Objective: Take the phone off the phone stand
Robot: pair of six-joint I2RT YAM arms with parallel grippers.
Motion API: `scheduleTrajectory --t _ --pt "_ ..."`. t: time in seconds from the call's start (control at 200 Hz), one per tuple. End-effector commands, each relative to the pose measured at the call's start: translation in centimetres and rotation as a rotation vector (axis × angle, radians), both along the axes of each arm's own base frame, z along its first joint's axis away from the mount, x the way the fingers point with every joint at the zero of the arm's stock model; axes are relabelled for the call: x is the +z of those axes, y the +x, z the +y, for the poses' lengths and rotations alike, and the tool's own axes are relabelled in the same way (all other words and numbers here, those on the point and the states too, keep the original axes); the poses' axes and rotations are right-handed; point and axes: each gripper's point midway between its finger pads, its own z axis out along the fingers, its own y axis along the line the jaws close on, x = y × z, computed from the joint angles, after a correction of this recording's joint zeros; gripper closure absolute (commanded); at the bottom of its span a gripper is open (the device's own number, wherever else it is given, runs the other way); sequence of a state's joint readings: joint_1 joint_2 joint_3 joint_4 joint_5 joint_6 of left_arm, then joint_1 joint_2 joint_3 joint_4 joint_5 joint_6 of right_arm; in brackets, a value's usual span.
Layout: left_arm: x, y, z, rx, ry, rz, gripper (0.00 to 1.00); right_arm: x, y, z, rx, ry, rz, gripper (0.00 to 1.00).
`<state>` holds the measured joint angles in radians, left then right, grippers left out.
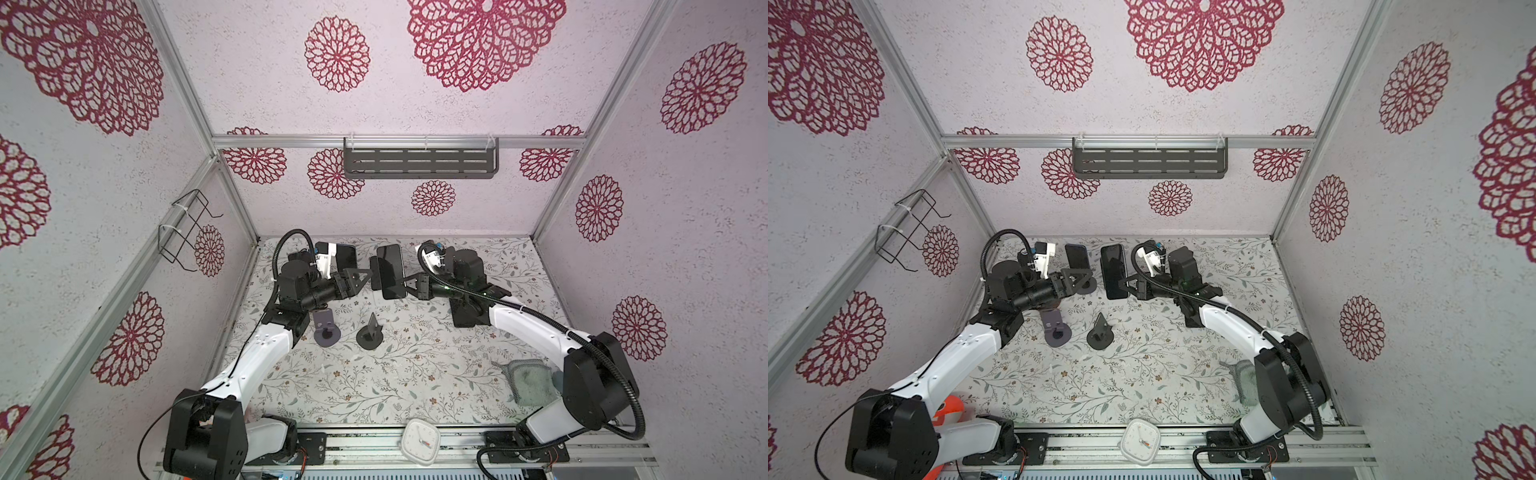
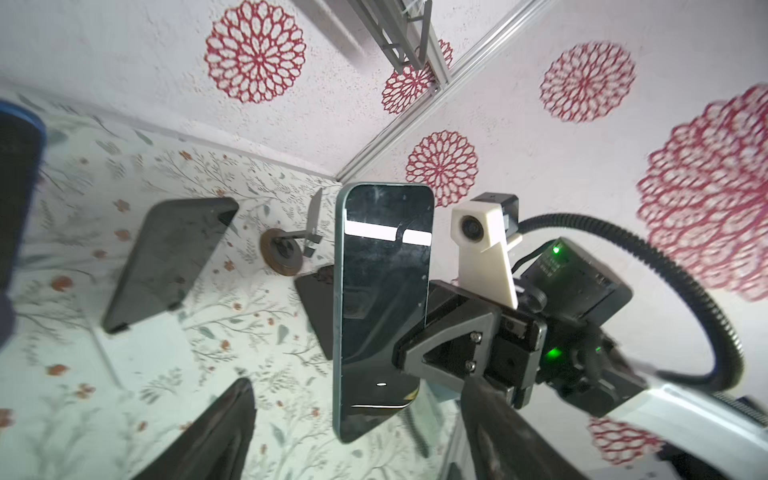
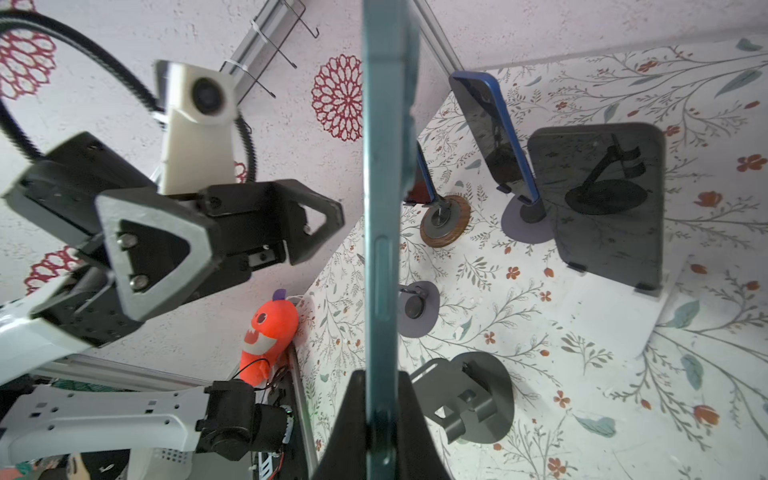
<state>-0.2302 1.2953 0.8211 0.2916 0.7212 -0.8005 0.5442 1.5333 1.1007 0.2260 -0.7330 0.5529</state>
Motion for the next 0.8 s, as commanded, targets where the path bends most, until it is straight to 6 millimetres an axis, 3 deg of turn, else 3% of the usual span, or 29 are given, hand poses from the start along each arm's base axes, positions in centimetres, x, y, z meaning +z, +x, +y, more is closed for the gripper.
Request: scheduleTrajectory --t 0.0,0.135,0.39,0.565,0.796 --pt "2.8 -0.6 -1.3 -0.075 -0.088 -0.091 0.09 6.2 -1.7 0.3 0.085 0.143 -0.127 1.0" --pt "2.5 -0.2 -1.5 -0.08 -0.105 -0.087 0.13 7.0 -2.3 0.8 0.137 0.22 -0.111 1.0" --pt "2.7 0.1 -2.6 -0.088 -0.11 -0.102 0.27 6.5 -2.6 2.0 0.183 0.244 -0.091 1.0" --pt "3.7 0.2 -2.9 -0.093 -0.153 -0.12 0.46 6.1 -2.5 2.8 0.214 0.247 -0.071 1.0" --pt "4.0 0.1 -3.8 -0.109 -0.161 -0.114 0.76 4.9 -1.5 3.5 0.211 0.226 -0.041 1.0"
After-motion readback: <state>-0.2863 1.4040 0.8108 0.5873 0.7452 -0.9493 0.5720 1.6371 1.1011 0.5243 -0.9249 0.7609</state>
